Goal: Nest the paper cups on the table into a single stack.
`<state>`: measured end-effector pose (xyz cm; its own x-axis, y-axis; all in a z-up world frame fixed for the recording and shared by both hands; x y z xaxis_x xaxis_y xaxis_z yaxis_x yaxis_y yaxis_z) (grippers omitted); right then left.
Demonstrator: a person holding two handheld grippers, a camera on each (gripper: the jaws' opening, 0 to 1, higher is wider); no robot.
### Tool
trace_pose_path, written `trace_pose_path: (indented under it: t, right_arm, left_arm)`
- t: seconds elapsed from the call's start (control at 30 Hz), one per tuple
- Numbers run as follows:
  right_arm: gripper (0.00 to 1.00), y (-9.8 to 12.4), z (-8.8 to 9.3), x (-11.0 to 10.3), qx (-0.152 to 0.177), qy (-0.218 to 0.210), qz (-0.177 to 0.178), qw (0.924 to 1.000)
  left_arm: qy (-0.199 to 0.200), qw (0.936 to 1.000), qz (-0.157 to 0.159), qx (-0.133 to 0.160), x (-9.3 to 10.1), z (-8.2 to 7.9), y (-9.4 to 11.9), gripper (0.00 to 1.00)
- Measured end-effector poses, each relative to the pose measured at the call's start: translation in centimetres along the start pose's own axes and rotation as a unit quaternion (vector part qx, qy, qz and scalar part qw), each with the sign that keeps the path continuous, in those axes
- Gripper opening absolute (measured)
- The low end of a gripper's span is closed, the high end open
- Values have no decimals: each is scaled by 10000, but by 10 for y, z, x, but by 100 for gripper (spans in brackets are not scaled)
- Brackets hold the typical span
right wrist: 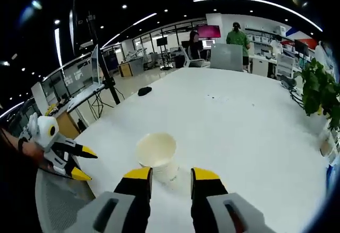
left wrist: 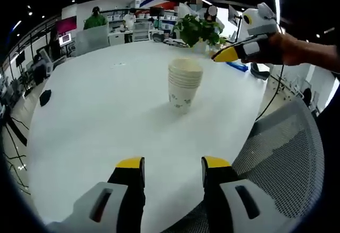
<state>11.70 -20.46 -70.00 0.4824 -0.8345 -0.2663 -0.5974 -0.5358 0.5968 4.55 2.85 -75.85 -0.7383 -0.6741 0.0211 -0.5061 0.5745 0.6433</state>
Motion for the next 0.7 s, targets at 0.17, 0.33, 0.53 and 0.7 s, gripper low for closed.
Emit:
trace_pose_path:
  t: [0.17,0.33,0.53,0.7]
  right_arm:
    - [39,-8,12,13,-221,117,-144,9996]
    - [46,-19,11,0,-370,265,-373,9983]
    - [57,-40,14,6,-822,1129,-498,9889]
    - [54,-48,13,0,-966,1437,-650,9827]
  left_arm:
    - [-357,9992,164,35,-14,-19,-17,46]
    - [-782,9959,455,24,-18,-48,-41,57]
    - [-1404,9870,780,5,-16,-75,-71,58]
    - [-1830,9773,1069,-15,-13,-94,-89,54]
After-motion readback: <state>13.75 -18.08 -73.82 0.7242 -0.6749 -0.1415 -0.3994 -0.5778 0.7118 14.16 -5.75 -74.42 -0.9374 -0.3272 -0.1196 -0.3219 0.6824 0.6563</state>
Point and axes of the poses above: the point that each gripper's makers call its tool centre point, and the gripper's own axes: y roughly backward along the fingers, x roughly to its right, z roughly out of its underside, the point moved 4 cm from there along y, roughly backward along the fingers, and after that the axes turned 7 degrees about -y, right-handed, at the moved point
